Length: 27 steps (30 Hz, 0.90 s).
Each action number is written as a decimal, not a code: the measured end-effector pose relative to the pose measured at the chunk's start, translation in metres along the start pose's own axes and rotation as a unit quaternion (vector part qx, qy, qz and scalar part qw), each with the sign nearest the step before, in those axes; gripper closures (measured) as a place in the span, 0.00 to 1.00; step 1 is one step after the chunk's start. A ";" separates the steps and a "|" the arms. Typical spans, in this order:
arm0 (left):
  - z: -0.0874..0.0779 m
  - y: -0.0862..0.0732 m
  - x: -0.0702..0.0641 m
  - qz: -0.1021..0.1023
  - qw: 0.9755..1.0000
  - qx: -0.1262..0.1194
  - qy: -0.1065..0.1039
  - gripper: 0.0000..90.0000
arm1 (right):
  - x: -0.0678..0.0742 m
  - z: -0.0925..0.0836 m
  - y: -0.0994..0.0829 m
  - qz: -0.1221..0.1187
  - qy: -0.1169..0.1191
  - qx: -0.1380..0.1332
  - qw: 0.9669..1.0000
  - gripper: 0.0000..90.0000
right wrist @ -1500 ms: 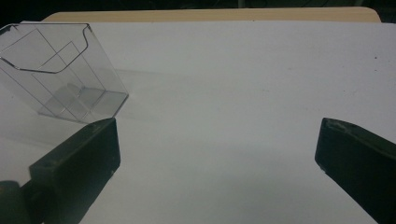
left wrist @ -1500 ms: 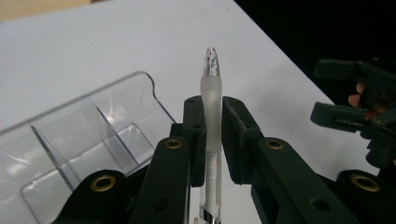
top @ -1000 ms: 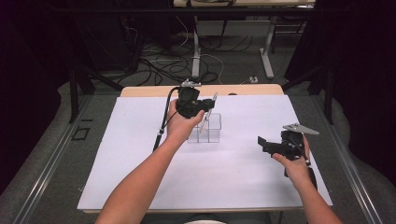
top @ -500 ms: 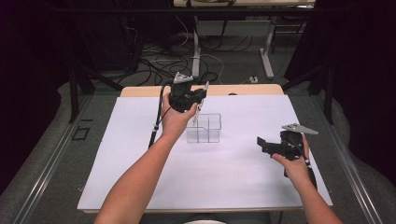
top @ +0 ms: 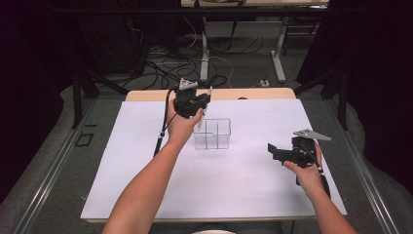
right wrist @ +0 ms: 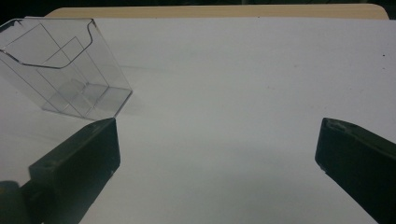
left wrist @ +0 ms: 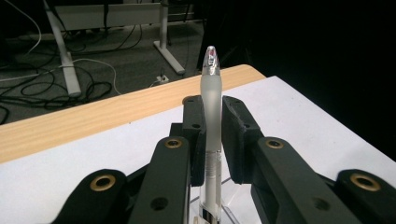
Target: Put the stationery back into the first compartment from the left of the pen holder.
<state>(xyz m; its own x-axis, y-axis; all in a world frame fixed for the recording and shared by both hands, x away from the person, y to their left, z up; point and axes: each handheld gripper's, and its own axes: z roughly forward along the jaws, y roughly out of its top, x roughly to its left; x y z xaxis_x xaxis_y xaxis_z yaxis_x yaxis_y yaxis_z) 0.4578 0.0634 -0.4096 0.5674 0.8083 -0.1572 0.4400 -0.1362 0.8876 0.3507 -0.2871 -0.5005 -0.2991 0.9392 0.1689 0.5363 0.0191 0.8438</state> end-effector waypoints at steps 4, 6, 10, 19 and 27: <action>0.004 -0.003 0.003 -0.001 1.000 0.009 0.006 0.89 | 0.000 0.000 0.000 -0.003 0.000 0.000 1.000 0.00; 0.007 -0.004 0.004 -0.004 1.000 0.009 0.008 0.89 | 0.001 0.001 0.000 0.000 -0.002 -0.003 1.000 0.00; 0.011 -0.008 0.005 -0.003 1.000 0.014 0.013 0.89 | 0.000 0.000 0.000 -0.004 0.002 -0.001 1.000 0.00; 0.014 -0.017 0.010 -0.006 1.000 0.017 0.022 0.89 | 0.001 0.000 0.000 -0.003 0.005 0.000 1.000 0.00; 0.016 -0.016 0.013 -0.013 1.000 0.006 0.026 0.89 | 0.002 0.001 -0.001 -0.007 0.006 0.000 1.000 0.00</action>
<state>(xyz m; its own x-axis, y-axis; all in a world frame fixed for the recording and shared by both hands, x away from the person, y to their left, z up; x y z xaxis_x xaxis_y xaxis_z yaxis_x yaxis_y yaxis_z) 0.4692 0.0665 -0.4329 0.5193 0.8399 -0.1577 0.4629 -0.1213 0.8781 0.3507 -0.2853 -0.5013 -0.3152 0.9348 0.1635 0.5317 0.0312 0.8464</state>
